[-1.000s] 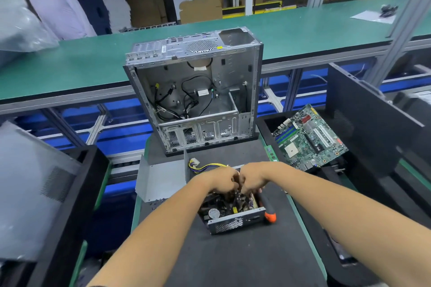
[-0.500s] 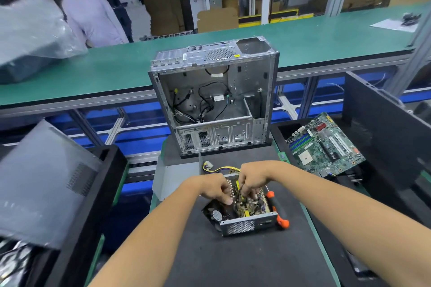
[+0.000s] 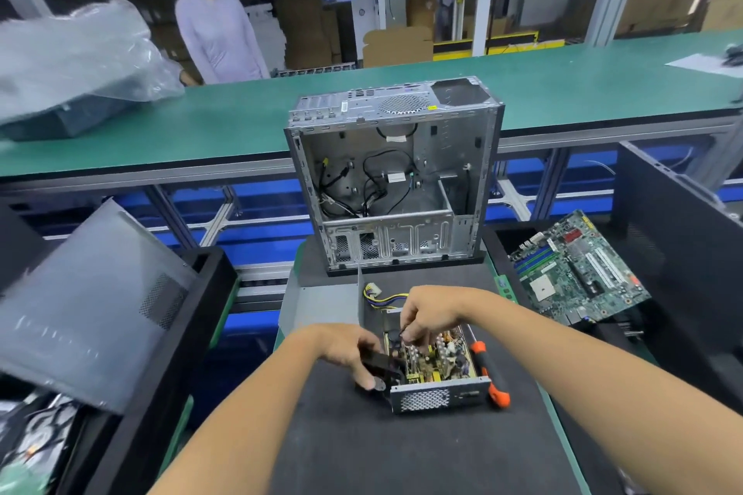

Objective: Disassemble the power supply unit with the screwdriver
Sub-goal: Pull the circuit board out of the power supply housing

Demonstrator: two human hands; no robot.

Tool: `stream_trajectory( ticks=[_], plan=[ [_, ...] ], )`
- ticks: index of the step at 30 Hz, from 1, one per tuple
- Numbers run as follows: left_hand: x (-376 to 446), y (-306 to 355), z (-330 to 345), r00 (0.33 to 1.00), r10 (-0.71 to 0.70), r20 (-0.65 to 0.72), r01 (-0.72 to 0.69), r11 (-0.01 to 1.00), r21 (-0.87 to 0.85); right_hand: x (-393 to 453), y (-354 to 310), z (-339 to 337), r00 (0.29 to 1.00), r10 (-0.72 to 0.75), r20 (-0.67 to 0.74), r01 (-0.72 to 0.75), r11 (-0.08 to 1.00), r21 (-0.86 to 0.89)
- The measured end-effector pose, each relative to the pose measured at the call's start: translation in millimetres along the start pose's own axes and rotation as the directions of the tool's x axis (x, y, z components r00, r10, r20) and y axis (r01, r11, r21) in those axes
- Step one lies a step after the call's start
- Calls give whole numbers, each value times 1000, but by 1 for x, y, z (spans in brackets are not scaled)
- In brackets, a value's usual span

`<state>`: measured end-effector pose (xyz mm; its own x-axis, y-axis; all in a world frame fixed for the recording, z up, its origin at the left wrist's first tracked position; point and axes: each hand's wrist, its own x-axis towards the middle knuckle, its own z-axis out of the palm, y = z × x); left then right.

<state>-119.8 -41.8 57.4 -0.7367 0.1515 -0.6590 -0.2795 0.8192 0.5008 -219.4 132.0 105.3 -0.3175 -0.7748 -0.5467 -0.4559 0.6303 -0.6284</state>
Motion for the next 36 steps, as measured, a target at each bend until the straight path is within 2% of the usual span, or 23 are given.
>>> stream_trajectory(
  ticks=[2,5,9,13,17,21,25,27,29,32,33,36],
  plan=[
    [-2,-7,6,997,13,-80,-11,999,31,1,-3,0,1000,-5,15,5,1000,12],
    [-7,-13,3,988,41,-150,-48,998,-44,3,-9,0,1000,-26,-3,26,1000,-1],
    [-24,-18,-14,975,35,-221,-78,979,-186,11,-24,1,997,-65,-48,56,985,-165],
    [-40,-22,-37,956,40,-292,-109,968,-225,17,-42,2,987,-130,-94,100,958,-268],
    [-55,-24,-57,929,-14,-370,-117,937,-330,22,-57,3,989,-126,-72,119,988,-96],
    [-62,-24,-71,891,-9,-455,-187,904,-384,31,-70,3,976,-183,-116,179,983,-51],
    [-63,-24,-84,829,21,-559,-245,912,-329,47,-79,3,943,-109,-314,117,993,7],
    [-62,-26,-89,768,28,-640,-262,925,-274,56,-82,3,923,-50,-381,98,989,108],
    [-63,-28,-93,725,44,-688,-222,960,-172,62,-84,1,909,6,-417,104,965,240],
    [-63,-37,-94,788,66,-612,-167,980,-109,68,-88,-3,907,65,-416,109,918,382],
    [-62,-40,-94,800,72,-595,-116,993,-35,69,-89,-3,908,85,-410,101,906,411],
    [-52,-48,-93,778,112,-618,39,973,227,79,-91,-3,906,133,-402,69,891,450]
  ],
)
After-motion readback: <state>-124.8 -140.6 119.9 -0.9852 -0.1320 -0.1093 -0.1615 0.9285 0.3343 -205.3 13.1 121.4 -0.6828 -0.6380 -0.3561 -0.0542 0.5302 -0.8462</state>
